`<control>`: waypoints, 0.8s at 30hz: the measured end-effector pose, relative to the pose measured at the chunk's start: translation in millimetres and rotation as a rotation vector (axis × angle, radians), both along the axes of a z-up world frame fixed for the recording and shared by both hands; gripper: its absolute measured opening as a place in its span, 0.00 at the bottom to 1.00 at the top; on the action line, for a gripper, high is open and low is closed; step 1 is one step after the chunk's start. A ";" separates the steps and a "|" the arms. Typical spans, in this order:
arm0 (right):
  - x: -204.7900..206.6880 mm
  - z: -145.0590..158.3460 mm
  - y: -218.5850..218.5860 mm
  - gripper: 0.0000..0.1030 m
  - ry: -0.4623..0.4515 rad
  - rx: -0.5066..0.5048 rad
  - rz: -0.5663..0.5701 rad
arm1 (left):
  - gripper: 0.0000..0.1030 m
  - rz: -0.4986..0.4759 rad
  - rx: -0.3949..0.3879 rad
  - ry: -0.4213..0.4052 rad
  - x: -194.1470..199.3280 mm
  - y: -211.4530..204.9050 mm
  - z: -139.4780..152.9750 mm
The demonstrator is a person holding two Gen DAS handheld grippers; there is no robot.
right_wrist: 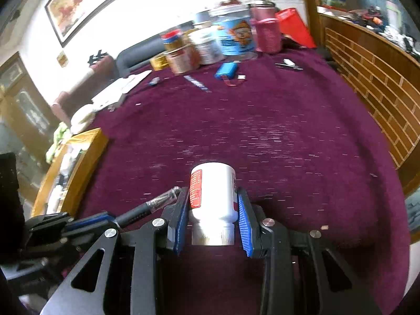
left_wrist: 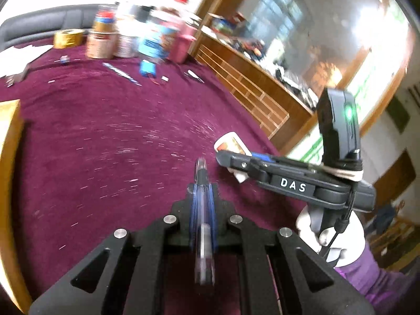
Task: Organize rigid objects
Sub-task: 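Carry the clear pen and white glue bottle over the box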
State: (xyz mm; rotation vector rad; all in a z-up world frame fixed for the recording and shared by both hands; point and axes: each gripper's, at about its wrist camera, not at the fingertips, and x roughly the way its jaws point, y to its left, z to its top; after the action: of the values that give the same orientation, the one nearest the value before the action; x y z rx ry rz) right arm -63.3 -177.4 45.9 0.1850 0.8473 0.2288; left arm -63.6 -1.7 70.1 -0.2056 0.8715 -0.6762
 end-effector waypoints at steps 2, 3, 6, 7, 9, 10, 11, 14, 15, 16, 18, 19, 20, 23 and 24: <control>0.4 3.2 17.9 0.30 0.001 0.014 0.038 | 0.06 0.049 -0.032 0.000 -3.8 25.5 4.4; 0.8 4.3 26.1 0.30 0.002 0.018 0.055 | 0.06 0.075 -0.048 -0.002 -6.6 38.6 7.0; -0.8 8.2 56.9 0.30 0.001 0.029 0.113 | 0.06 0.149 -0.096 -0.024 -19.0 80.0 17.4; -1.7 9.6 65.7 0.30 0.001 0.033 0.131 | 0.06 0.173 -0.111 -0.038 -24.8 95.2 21.8; -3.7 12.2 87.9 0.30 0.003 0.044 0.177 | 0.06 0.221 -0.133 -0.065 -36.2 124.4 29.5; -4.5 13.5 101.2 0.30 0.005 0.049 0.206 | 0.06 0.241 -0.136 -0.073 -40.9 135.4 31.2; -5.0 13.3 109.9 0.30 0.006 0.051 0.223 | 0.06 0.266 -0.139 -0.080 -46.2 149.6 33.4; -6.7 10.9 150.6 0.30 0.024 0.051 0.305 | 0.06 0.343 -0.152 -0.091 -59.9 189.2 33.6; -7.0 8.9 161.5 0.30 0.033 0.055 0.327 | 0.06 0.373 -0.157 -0.090 -64.7 203.1 31.8; -7.3 6.4 173.5 0.30 0.043 0.059 0.349 | 0.06 0.395 -0.161 -0.088 -67.8 213.5 29.3; -8.5 -1.0 201.1 0.30 0.066 0.056 0.399 | 0.06 0.449 -0.174 -0.073 -75.3 239.0 21.4; -9.3 -4.7 212.7 0.30 0.074 0.050 0.417 | 0.06 0.466 -0.178 -0.064 -77.2 248.8 17.2; -10.4 -10.1 227.8 0.30 0.085 0.040 0.442 | 0.06 0.484 -0.185 -0.052 -79.8 258.5 12.3; -12.6 -21.6 260.1 0.30 0.114 0.022 0.492 | 0.06 0.515 -0.203 -0.018 -82.6 276.4 -1.1; -12.7 -24.4 267.7 0.30 0.121 0.015 0.501 | 0.06 0.524 -0.206 -0.007 -83.5 280.3 -5.3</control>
State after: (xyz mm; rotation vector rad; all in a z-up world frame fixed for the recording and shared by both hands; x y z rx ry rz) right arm -76.0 90.2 21.6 -0.0034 1.0035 0.6990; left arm -147.1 278.6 64.7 -0.5929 0.6988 -0.2735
